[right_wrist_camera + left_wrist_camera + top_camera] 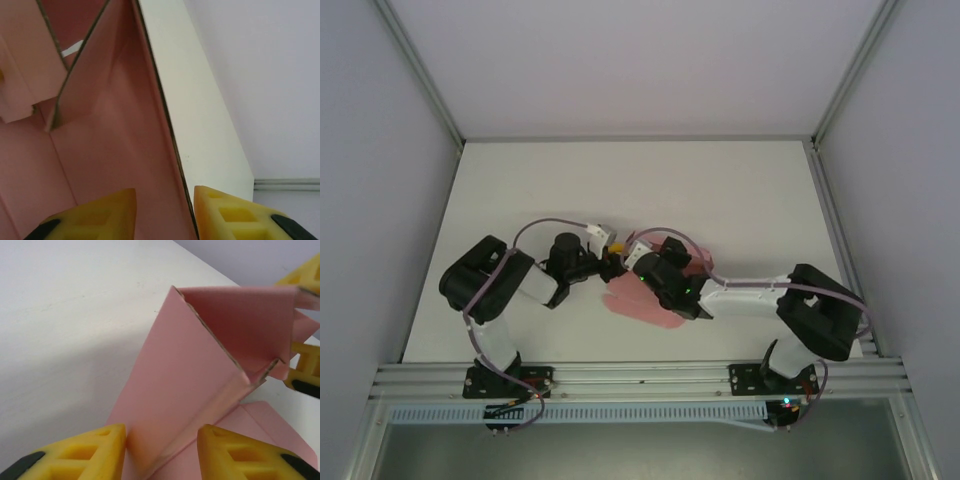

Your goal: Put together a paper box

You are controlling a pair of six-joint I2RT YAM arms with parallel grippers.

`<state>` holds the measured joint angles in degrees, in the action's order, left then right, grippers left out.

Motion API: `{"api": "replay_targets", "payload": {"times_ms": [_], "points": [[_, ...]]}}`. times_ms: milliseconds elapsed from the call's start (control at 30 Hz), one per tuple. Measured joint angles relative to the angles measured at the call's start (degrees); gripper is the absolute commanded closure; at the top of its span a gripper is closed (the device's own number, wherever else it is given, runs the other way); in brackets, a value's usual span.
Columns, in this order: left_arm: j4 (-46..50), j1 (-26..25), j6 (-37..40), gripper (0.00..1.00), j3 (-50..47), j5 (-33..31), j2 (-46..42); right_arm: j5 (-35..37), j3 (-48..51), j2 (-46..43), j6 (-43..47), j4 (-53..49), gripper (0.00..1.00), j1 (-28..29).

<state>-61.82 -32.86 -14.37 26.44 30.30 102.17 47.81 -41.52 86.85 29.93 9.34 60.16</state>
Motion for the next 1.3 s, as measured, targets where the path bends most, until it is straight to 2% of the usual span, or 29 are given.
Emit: {"api": "replay_targets", "payload": {"times_ms": [100, 233, 367, 633, 700, 733, 800, 833, 867, 1000, 1133, 1167, 1233, 1300], "points": [[2.32, -0.07, 1.73, 0.59, 0.04, 0.42, -2.34, -3.17, -0.04, -4.48, -0.02, -2.89, 0.66, -1.01], [5.38, -0.15, 3.39, 0.53, 0.55, 1.09, -2.82, -8.31, -0.66, -8.15, -0.55, -6.75, 0.86, -2.67], [6.99, -0.15, 4.31, 0.46, 0.61, 2.51, -2.82, -11.3, -0.74, -7.8, -1.36, -9.7, 1.0, -3.69], [9.88, -0.15, 5.38, 0.48, 1.7, 3.87, -2.71, -13.44, -0.76, -5.05, -1.7, -12.55, 1.0, -3.82], [9.9, -0.15, 5.38, 0.48, 1.97, 4.0, -2.54, -13.53, -0.76, -5.14, -1.81, -12.52, 0.91, -3.82], [9.88, -0.15, 5.38, 0.49, 2.12, 4.0, -2.34, -13.62, -0.76, -5.44, -2.16, -12.52, 0.77, -3.82], [10.01, -0.15, 5.38, 0.49, 2.64, 4.0, -1.68, -14.08, -0.76, -7.13, -2.69, -12.5, 0.71, -4.13], [10.32, -0.15, 5.38, 0.49, 3.21, 3.98, -1.11, -15.15, -0.81, -8.74, -3.23, -12.5, 0.63, -4.66], [10.67, -0.15, 5.38, 0.5, 3.96, 3.96, -0.48, -16.33, -1.03, -10.51, -3.98, -12.72, 0.51, -5.53], [11.17, -0.15, 5.38, 0.51, 6.05, 3.72, 1.33, -27.19, -6.32, -16.5, -6.88, -16.06, 0.3, -15.72], [11.69, -0.15, 5.42, 0.53, 7.1, 3.21, 2.25, -41.81, -12.83, -15.56, -3.78, -21.27, 0.25, -28.55], [11.76, -0.15, 5.42, 0.53, 7.34, 3.15, 2.58, -44.94, -14.53, -13.99, -2.56, -23.21, 0.25, -30.62], [11.87, -0.15, 5.42, 0.53, 7.98, 2.97, 3.39, -51.21, -19.39, -8.57, 0.2, -28.94, 0.29, -33.77], [12.02, -0.15, 5.42, 0.54, 8.39, 2.8, 3.98, -54.71, -24.79, -2.34, 1.84, -34.67, 0.27, -35.28]]}}
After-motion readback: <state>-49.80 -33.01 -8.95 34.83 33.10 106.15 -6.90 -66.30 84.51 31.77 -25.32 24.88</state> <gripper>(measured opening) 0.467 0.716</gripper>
